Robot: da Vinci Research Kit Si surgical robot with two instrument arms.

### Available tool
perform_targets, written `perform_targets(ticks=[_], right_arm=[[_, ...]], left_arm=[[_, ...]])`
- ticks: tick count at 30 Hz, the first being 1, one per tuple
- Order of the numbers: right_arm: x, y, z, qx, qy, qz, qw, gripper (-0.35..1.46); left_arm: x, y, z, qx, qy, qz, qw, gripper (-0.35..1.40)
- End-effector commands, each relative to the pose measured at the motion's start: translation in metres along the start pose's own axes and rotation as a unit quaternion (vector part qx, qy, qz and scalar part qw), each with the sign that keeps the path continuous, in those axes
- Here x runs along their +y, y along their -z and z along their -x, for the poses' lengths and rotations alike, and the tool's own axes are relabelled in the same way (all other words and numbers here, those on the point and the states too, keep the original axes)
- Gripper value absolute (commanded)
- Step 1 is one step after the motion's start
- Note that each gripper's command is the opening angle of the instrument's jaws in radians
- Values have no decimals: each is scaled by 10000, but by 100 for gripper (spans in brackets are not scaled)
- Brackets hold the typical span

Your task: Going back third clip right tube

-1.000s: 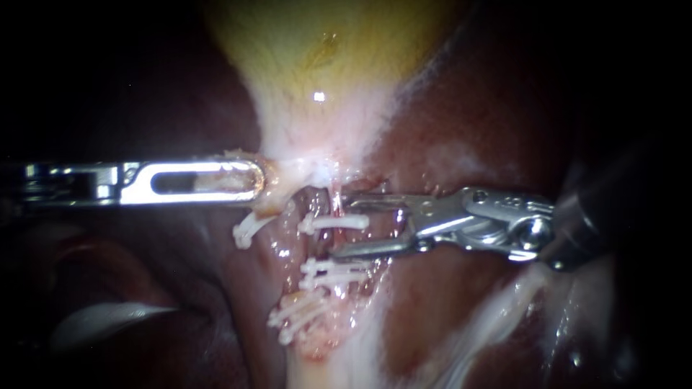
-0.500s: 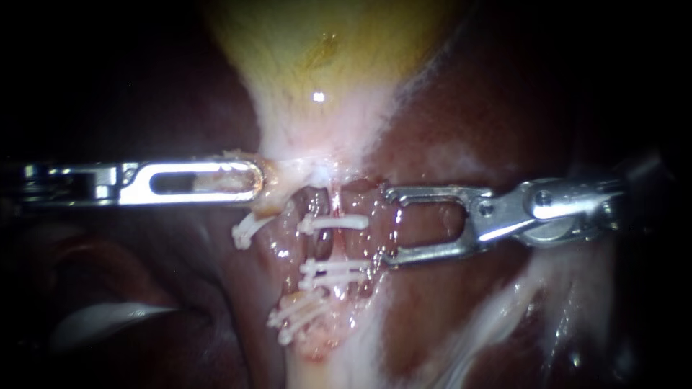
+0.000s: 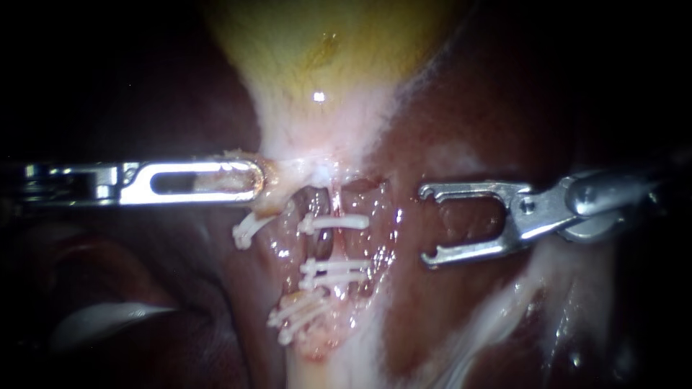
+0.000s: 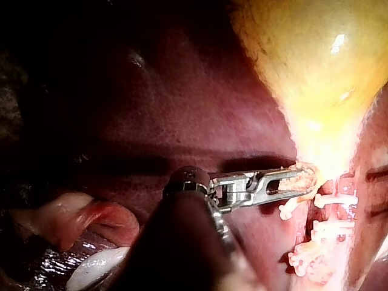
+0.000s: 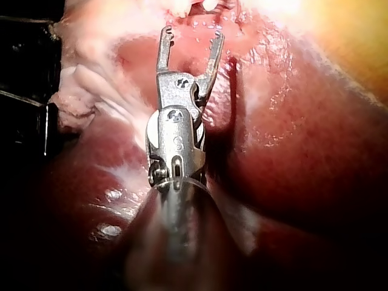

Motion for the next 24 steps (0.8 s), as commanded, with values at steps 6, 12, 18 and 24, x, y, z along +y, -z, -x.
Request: perform_targets(ticks=[6,12,18,24], right_arm=[[0,0,0,1,-2,1,10000,50],[0,0,0,0,27,2,10000,50],[0,-1,-1,-15,26,0,10000,50],[0,-2,-1,-15,24,3,10000,50]], left_arm=[[5,-9,-1,-6,-8,0,10000,-35],[16,-22,5,-75,16,52,10000,-35],[27,-41,8,-113,-111,117,9998,-35],[37,-62,6,-90,-188,203,9996,-35]])
